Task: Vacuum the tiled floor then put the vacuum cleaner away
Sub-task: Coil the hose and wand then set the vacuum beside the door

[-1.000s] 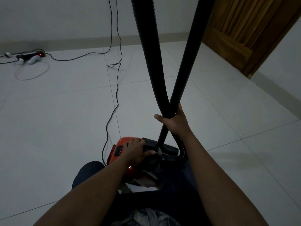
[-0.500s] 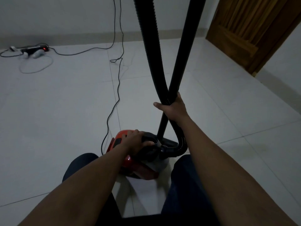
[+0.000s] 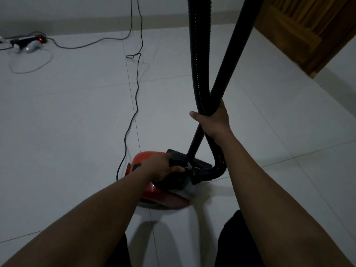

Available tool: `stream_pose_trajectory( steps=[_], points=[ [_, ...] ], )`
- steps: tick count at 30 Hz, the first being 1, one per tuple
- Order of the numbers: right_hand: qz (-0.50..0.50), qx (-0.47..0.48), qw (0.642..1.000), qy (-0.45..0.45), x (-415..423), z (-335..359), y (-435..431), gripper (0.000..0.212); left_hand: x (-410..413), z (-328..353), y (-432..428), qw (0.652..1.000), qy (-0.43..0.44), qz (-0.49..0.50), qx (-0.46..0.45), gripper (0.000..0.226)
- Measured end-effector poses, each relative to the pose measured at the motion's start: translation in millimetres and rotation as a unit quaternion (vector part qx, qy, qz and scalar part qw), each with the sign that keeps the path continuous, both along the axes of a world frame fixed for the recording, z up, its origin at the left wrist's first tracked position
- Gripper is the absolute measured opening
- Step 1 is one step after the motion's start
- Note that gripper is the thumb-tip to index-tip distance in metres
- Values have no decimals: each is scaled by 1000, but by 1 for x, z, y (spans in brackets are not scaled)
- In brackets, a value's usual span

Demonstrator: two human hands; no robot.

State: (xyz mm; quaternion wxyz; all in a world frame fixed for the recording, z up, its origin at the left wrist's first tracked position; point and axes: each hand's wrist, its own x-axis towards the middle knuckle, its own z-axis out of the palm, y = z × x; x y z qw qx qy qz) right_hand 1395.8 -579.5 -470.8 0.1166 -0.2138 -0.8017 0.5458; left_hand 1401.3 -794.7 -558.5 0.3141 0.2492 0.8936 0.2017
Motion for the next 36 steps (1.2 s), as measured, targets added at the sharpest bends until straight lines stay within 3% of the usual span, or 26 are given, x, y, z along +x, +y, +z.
stream_pose_trajectory(
  steps=[3,8,17,22,30,36],
  points=[
    [-9,1,1000,-19,3,18,-1,66,1,20,-2,999,-46,9,-1,53],
    [-9,-2,999,-38,-2,97,4,63,3,91,-2,994,-92,55,13,58],
    [-3,-27,998,-55,-30,340,26,62,-22,332,19,990,-122,62,13,52],
    [-10,-40,998,-56,-61,442,64,62,-63,443,53,991,-121,54,-1,51],
    [-6,-52,998,-34,-164,522,177,63,-167,528,166,991,-112,67,-20,45],
    [14,-36,999,-13,-289,576,268,63,-280,564,268,992,-80,99,7,50]
  ],
)
